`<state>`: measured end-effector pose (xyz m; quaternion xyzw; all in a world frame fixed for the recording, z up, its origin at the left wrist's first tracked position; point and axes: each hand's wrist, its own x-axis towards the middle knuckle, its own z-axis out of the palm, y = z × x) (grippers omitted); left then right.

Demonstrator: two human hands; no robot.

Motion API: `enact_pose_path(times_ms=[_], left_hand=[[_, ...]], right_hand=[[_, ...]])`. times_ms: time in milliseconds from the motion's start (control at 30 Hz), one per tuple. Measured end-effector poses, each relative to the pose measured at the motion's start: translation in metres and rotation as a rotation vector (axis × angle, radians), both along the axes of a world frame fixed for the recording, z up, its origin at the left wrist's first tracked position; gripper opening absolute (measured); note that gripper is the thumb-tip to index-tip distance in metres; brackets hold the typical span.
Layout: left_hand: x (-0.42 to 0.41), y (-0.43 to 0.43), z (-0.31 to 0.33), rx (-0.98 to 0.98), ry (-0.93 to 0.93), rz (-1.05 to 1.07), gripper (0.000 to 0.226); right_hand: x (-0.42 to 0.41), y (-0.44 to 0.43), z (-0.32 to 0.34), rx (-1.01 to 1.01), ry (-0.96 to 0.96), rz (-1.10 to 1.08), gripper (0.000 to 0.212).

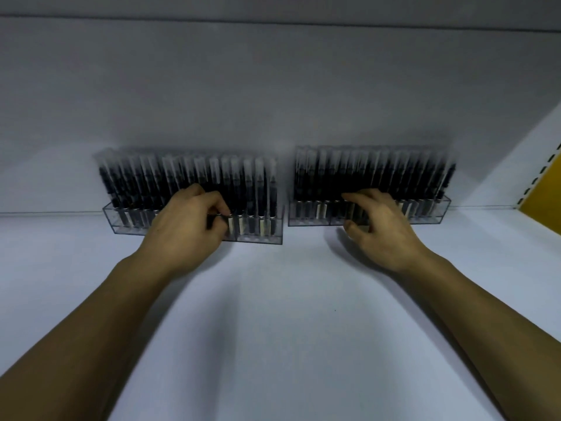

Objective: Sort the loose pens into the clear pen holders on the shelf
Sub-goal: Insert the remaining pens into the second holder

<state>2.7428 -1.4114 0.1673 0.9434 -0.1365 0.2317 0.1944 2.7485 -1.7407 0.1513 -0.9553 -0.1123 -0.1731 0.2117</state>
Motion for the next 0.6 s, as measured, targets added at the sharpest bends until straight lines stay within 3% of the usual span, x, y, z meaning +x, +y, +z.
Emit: enact_pose_path(times_ms=[267,600], left_hand=[[0.007,0.01,-0.013,0.05,0.084,-0.009,0.049],[0.008,0.002,-0.019,0.038,0.08,-0.029,0.067]], right_hand=[[0.0,0.008,-0.004,-0.04,0.015,-0.024,0.068],[-0.005,0.019,-0.003,-0.102,0.013,-0.013,0.076]])
